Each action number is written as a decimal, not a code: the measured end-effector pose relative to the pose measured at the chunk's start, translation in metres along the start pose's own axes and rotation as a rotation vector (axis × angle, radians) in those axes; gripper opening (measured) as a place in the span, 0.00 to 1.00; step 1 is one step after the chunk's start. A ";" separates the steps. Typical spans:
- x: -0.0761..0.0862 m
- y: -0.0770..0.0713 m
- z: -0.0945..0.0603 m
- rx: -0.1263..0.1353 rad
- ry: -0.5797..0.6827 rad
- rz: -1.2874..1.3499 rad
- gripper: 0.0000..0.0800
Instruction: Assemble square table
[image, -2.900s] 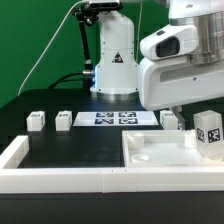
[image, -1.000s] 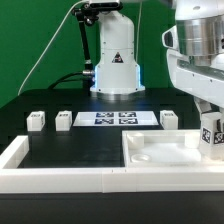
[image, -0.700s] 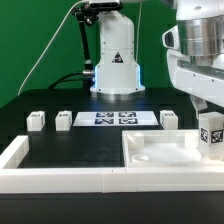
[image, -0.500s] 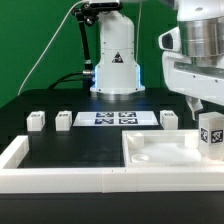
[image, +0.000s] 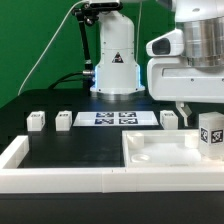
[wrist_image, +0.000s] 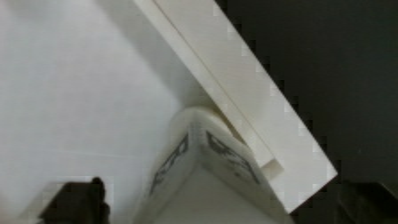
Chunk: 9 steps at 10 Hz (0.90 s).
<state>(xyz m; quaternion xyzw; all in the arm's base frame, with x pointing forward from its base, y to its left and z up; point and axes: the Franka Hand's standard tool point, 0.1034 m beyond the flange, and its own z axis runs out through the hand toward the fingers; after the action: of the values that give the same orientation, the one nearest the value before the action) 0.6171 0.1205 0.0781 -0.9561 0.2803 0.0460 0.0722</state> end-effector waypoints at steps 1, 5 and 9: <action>0.000 0.000 0.000 -0.001 0.002 -0.048 0.81; -0.007 -0.006 0.004 -0.030 0.080 -0.516 0.81; 0.001 -0.001 -0.001 -0.058 0.084 -0.844 0.81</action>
Offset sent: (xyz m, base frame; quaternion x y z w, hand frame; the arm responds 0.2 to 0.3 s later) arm -0.0109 0.0073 0.0020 -0.0098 0.0400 -0.1999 0.9789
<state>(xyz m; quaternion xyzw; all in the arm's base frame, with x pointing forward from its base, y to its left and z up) 0.6189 0.1209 0.0790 -0.9896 -0.1346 -0.0188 0.0463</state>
